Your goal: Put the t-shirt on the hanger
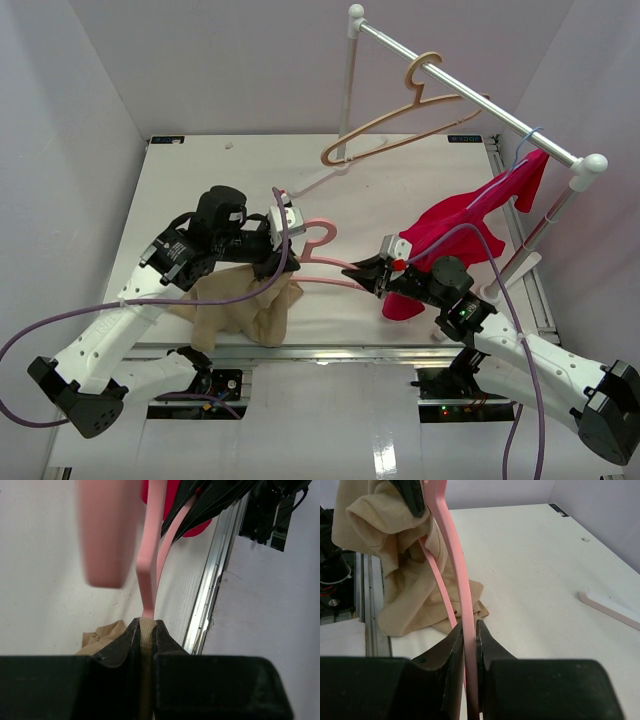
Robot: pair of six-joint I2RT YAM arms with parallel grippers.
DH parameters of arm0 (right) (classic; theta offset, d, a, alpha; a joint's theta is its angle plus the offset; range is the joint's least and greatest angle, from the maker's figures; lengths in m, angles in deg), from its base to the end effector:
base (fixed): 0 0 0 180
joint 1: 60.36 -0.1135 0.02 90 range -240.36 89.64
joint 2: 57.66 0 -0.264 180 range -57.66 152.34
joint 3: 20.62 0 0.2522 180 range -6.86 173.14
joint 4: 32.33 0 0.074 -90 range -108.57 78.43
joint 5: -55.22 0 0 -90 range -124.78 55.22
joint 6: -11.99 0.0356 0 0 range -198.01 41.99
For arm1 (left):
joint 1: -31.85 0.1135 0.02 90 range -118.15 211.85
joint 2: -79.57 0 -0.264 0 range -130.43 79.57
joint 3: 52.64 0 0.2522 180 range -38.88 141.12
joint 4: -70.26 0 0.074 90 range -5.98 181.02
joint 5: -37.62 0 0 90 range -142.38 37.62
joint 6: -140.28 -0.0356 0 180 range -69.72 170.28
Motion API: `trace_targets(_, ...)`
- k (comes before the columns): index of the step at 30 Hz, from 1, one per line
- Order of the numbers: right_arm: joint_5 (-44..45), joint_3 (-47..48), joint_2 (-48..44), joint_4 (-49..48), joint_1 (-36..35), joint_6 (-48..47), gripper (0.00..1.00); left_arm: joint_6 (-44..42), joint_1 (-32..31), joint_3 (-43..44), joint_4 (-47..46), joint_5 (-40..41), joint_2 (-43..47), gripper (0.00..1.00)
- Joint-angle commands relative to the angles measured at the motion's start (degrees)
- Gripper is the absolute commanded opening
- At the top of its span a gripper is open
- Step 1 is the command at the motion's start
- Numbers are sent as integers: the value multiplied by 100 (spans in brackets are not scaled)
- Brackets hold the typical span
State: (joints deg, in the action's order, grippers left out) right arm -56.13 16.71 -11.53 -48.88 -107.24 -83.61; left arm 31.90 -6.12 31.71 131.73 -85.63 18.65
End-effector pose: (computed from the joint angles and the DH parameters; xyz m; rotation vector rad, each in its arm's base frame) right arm 0.1221 0.1493 0.2797 -0.9336 1.1770 0.8519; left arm 0.1495 -0.1414 0.3806 1.3270 1.7964 -0.8335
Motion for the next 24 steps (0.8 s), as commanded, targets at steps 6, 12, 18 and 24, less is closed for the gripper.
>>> trace_targets(6, 1197, 877, -274, -1146, -76, 593, 56, 1187, -157, -568, -1285, 1906, 555, 0)
trace_targets(12, 2216, 1100, -412, -403, -72, 1046, 72, 1625, -148, -674, -1823, 3087, 1172, 0)
trace_targets(18, 2434, 1621, -237, 481, -75, 1508, 62, 2169, -148, -952, -2055, 3790, 1468, 0)
trace_targets(24, 1528, 1898, 800, 459, -131, 2093, 22, 2661, -148, -1484, -2613, 3901, 2072, 0)
